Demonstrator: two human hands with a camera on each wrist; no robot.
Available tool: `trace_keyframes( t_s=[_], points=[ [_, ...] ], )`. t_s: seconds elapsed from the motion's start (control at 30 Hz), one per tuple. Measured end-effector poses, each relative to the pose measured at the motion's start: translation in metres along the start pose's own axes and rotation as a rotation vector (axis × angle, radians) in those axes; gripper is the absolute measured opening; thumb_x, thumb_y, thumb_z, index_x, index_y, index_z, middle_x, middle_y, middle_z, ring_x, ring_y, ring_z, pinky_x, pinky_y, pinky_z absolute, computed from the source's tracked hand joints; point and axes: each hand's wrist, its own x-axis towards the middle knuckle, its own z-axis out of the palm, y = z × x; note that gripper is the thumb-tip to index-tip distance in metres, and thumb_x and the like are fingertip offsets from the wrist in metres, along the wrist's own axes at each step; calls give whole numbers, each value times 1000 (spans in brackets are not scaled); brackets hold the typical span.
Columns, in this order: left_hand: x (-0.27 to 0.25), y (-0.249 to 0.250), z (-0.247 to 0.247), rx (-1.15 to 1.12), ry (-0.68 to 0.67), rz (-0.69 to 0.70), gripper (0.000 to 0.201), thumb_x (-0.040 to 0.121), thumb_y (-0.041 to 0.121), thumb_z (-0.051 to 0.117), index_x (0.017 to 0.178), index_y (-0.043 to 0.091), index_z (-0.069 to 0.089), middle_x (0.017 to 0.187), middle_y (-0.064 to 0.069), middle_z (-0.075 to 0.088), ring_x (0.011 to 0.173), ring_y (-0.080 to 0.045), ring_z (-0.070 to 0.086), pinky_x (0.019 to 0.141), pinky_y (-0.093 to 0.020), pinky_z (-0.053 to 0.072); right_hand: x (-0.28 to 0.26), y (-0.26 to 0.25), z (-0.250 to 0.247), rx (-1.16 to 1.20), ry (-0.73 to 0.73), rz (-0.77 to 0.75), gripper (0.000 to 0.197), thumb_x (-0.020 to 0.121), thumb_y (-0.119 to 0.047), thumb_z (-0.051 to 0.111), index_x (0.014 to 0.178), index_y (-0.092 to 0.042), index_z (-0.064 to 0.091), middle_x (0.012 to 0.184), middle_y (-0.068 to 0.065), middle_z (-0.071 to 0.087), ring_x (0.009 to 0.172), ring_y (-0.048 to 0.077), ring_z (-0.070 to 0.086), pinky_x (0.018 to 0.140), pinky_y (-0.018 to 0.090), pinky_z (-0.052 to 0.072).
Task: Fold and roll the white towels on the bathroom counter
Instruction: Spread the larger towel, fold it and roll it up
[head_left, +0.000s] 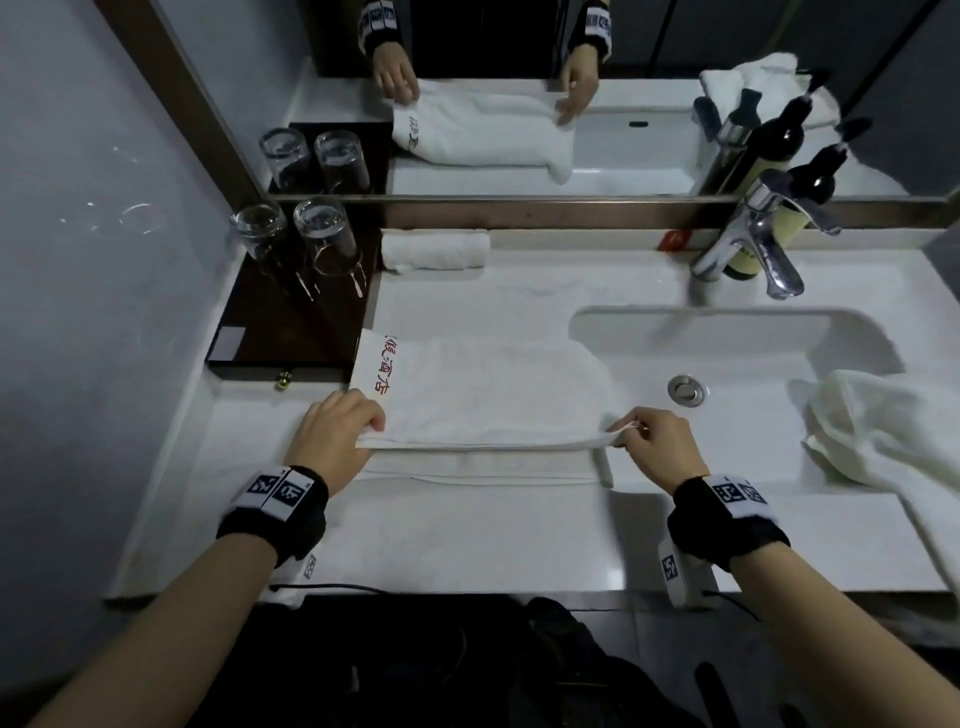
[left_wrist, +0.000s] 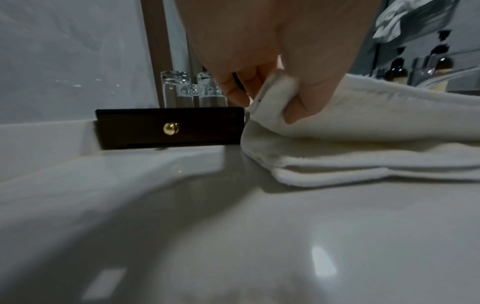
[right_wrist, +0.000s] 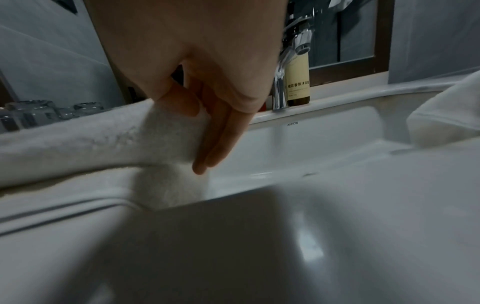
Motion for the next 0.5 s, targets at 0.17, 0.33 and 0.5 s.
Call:
trace_keyframes(
  t_s=[0.17,0.33,0.5],
  points=[
    [-10,3,17,41,-175,-114,23,75,8,62,91,24,58,98,6,50,102,-19,47,83,-28,31,3,2,2,-35,-243,83,31,83,-8,47,72,-18,74,80,-3,73,86,15,64,78,25,46],
    [-9,7,18,61,-188,-141,24,74,7,63,92,22,57,99,5,51,100,-20,47,81,-29,35,21,11,3,-41,-251,234,27,86,-22,59,106,-5,55,99,10,65,89,25,60,72,28,41],
    [-9,9,19,45,-201,-159,23,76,3,58,92,20,56,99,4,52,99,-18,45,75,-25,37,37,11,7,107,-551,425,12,80,-20,62,79,-14,53,73,7,50,59,19,47,64,30,33]
  ],
)
